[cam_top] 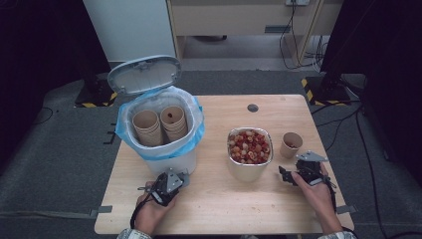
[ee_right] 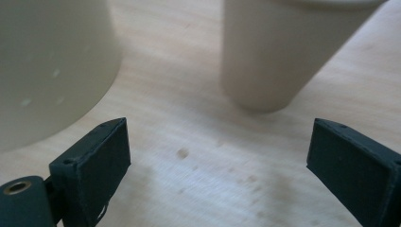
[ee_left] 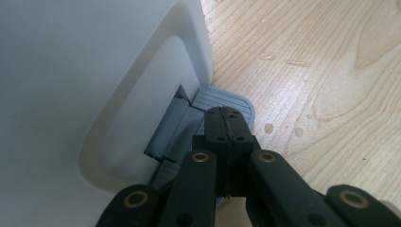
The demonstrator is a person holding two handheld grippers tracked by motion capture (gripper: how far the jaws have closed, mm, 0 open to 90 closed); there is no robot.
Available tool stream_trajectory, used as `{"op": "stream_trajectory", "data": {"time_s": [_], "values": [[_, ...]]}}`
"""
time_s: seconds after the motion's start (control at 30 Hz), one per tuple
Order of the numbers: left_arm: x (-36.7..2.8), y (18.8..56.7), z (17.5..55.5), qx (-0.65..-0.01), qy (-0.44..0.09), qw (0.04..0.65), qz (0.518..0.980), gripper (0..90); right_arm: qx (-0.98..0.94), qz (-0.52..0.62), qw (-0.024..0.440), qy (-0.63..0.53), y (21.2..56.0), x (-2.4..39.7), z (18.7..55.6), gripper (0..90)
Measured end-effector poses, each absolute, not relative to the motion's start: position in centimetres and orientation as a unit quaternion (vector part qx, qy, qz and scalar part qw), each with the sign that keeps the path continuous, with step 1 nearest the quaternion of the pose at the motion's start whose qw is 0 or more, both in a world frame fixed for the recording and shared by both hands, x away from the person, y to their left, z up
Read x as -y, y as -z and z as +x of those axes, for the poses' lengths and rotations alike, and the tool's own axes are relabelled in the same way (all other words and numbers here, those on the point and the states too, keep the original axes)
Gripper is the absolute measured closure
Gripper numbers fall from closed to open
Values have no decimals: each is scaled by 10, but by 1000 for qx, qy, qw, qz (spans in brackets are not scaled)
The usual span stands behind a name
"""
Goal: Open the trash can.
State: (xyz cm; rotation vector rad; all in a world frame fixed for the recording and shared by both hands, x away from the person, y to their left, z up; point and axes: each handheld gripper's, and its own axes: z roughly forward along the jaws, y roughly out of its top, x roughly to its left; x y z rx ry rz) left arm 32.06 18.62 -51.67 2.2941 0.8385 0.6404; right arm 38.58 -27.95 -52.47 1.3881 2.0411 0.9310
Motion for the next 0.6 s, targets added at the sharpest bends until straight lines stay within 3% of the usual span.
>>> {"op": "stream_trajectory", "data": {"time_s": [0.17, 0.6], "values": [[-186, 517, 321, -316, -242, 305, 865, 899, -725, 519, 277, -359, 519, 285, 390, 88], [-187, 517, 321, -316, -241, 306, 865, 899, -697, 532, 276, -393, 510, 285, 420, 79]]}}
